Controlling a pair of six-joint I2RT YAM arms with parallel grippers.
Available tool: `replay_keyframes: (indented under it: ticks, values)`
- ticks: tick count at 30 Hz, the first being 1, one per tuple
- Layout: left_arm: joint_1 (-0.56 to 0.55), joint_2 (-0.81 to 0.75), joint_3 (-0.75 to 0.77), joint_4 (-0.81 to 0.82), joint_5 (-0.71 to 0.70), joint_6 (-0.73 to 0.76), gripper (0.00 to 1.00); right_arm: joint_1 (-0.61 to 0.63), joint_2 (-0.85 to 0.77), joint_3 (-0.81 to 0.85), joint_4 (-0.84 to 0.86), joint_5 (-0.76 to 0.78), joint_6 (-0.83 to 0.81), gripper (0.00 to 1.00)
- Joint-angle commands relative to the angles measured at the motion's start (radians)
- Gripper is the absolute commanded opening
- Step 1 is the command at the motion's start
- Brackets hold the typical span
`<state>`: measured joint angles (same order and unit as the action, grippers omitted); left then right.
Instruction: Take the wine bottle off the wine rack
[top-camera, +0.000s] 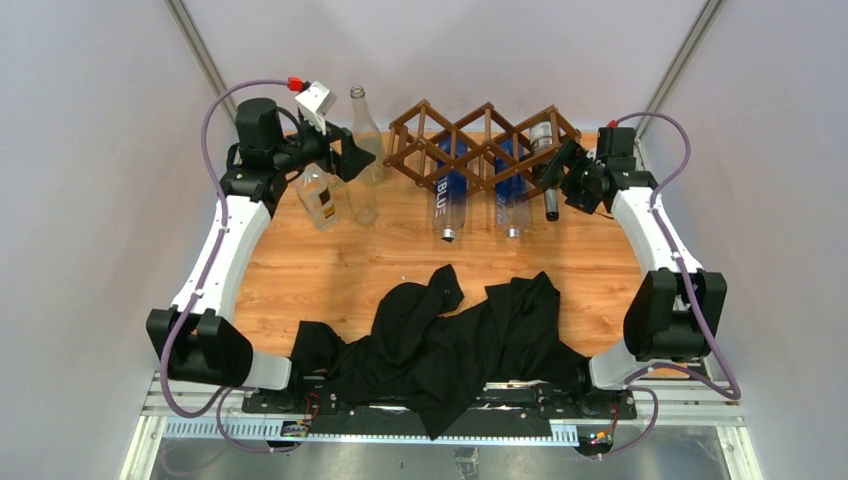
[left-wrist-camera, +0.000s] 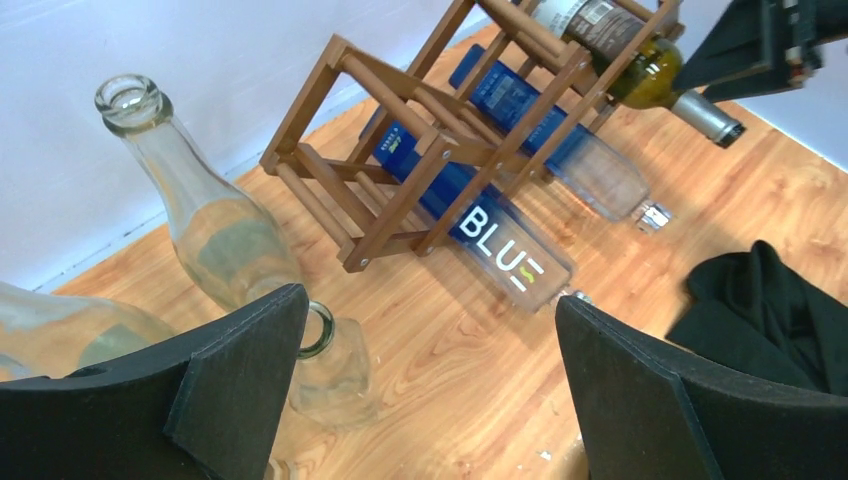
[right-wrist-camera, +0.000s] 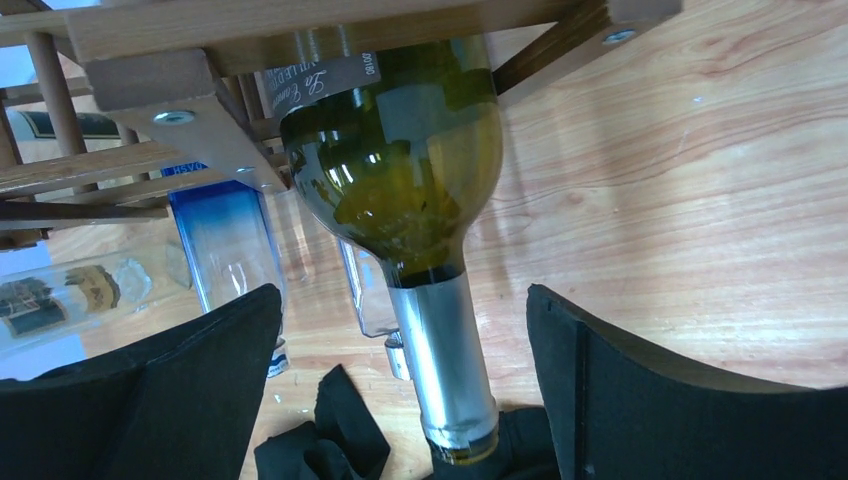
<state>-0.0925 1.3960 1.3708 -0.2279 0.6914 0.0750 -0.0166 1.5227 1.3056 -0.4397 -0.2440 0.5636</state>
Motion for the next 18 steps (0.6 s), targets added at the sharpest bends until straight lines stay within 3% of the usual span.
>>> replay_keyframes:
  ticks: [1, 12, 14, 18]
  values:
    - [0.007, -0.054, 0.063, -0.137, 0.049, 0.006, 1.00, -0.011, 0.034, -0.013, 0.048, -0.067, -0.003, 0.92]
    - [0.007, -0.171, 0.094, -0.289, 0.080, 0.061, 1.00, -0.013, 0.078, -0.054, 0.102, -0.153, 0.007, 0.53]
    - [0.007, -0.189, 0.084, -0.288, 0.094, 0.055, 1.00, -0.013, 0.050, -0.089, 0.121, -0.168, 0.000, 0.44]
    - [0.007, -0.208, 0.074, -0.289, 0.108, 0.049, 1.00, -0.013, -0.017, -0.143, 0.139, -0.169, -0.004, 0.15]
